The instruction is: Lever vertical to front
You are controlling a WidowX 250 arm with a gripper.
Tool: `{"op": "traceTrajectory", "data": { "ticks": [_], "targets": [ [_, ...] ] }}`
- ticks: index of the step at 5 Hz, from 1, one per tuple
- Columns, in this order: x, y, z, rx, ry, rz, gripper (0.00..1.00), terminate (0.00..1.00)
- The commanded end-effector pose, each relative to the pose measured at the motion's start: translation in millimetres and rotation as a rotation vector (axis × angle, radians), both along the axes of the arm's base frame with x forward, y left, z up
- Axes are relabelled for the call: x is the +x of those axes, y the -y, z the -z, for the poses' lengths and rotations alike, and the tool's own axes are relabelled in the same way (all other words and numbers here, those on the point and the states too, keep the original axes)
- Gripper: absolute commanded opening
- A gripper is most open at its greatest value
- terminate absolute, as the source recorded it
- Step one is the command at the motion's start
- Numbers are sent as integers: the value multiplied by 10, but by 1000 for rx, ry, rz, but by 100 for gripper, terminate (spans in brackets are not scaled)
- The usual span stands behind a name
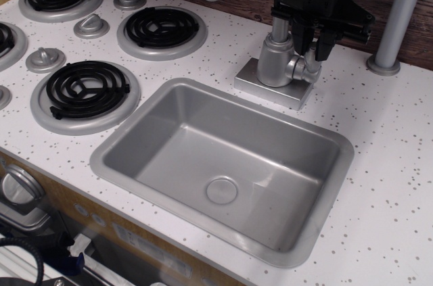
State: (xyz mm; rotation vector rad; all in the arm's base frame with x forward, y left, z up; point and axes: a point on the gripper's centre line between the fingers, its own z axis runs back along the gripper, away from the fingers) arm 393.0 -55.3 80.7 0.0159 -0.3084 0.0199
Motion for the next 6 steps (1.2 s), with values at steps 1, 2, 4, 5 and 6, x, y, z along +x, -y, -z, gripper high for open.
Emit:
{"op": "traceTrajectory", "data": {
  "ticks": [1, 2, 4, 5, 6],
  "targets": [
    [-99, -19, 122, 37, -130, -75, 0, 0],
    [-155, 28, 88, 50, -159, -100, 0, 0],
    [-180, 47, 66, 47, -143, -107, 100, 0],
    [-212, 78, 10, 50, -141, -119, 100, 0],
    [-238, 123, -107, 70, -158, -131, 100, 100]
  ]
}}
